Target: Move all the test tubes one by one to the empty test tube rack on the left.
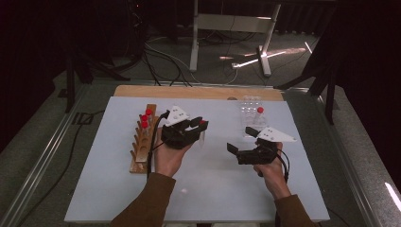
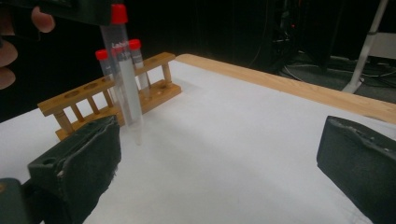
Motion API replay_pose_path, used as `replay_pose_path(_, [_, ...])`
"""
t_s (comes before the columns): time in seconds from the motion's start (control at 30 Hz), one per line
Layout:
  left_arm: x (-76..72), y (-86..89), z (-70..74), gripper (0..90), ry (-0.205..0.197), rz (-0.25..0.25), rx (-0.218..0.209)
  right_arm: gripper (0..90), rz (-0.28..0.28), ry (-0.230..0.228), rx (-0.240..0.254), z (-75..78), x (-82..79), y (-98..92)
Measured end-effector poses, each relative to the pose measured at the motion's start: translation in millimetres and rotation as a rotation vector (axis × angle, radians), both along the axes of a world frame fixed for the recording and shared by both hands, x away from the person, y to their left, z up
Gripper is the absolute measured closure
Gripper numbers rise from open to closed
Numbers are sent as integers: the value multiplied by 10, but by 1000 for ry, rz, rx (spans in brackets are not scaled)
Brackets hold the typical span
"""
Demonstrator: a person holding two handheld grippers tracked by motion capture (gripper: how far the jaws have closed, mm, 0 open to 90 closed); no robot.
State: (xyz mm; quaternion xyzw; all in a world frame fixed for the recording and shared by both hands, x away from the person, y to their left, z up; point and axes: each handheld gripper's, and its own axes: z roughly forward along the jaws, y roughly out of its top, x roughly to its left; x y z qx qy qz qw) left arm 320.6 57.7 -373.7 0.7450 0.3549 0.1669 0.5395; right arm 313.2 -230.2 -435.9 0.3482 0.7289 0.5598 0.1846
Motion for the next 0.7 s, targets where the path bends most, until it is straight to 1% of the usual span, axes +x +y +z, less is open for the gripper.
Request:
replay_pose_path(0.1, [4, 58, 27, 714, -11, 0, -8, 0, -6, 5, 9, -1, 9, -29])
replay_pose_path(0.23, [5, 150, 63, 714, -17, 16, -12, 0, -16, 6, 18, 5, 19, -74])
replay_pose_path(0.43, [0, 325, 113, 714, -22, 51, -10, 0, -26, 10, 49, 21, 35, -154])
replay_pose_path(0.5, [-2, 377, 122, 714, -25, 58, -9, 0, -25, 21, 71, 23, 43, -182])
replay_pose_path(0.63, [-11, 520, 134, 714, -28, 81, -7, 0, -36, 20, 74, 30, 51, -222])
replay_pose_path(0.7, [-15, 585, 138, 714, -30, 95, -11, 0, -45, 12, 64, 39, 47, -233])
